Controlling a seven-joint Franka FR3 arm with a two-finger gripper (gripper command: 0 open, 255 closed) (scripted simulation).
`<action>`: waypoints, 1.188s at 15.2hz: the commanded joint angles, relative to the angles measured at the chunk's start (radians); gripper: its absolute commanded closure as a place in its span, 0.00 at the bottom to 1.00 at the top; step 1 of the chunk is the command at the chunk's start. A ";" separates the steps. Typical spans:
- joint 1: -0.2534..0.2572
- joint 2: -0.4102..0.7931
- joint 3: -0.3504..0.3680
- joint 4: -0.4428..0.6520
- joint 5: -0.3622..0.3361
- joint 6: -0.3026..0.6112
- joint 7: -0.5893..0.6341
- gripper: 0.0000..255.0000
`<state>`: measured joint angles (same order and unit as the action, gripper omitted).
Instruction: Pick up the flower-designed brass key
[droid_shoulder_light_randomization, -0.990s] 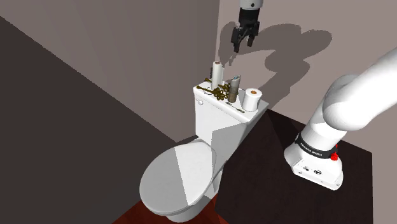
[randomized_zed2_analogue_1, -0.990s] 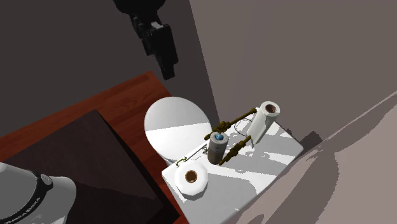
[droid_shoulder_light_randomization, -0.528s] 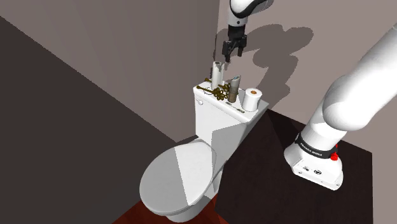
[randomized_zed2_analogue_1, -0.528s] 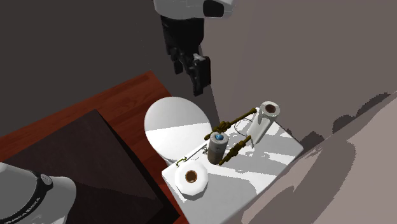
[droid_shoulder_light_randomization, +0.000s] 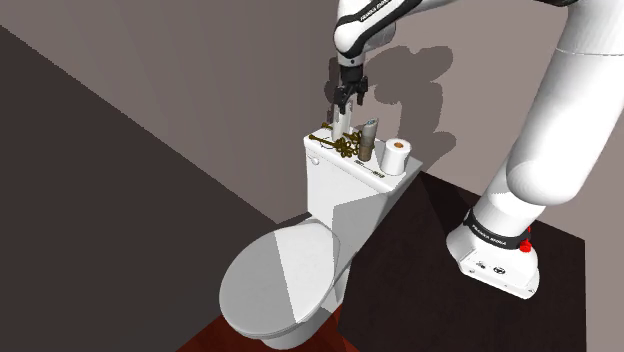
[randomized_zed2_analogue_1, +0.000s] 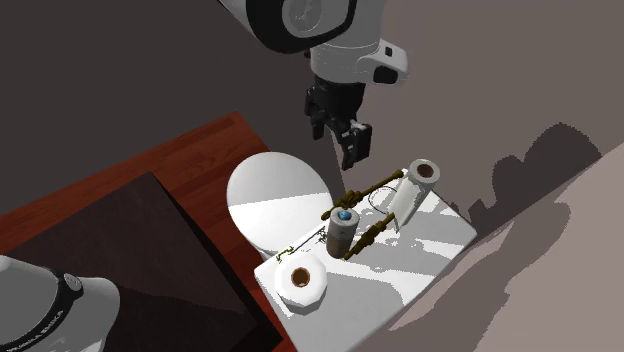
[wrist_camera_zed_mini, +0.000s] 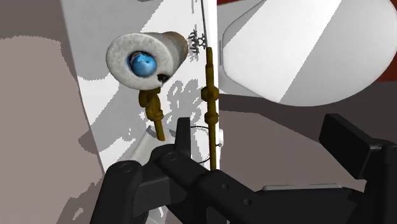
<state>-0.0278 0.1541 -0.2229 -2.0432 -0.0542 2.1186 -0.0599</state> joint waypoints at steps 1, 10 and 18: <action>-0.008 0.076 0.000 0.047 0.016 0.015 -0.019 0.00; -0.058 0.443 0.026 0.338 0.075 0.024 -0.082 0.00; -0.093 0.686 0.046 0.563 0.094 0.008 -0.101 0.00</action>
<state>-0.1192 0.8246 -0.1784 -1.4889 0.0380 2.1208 -0.1611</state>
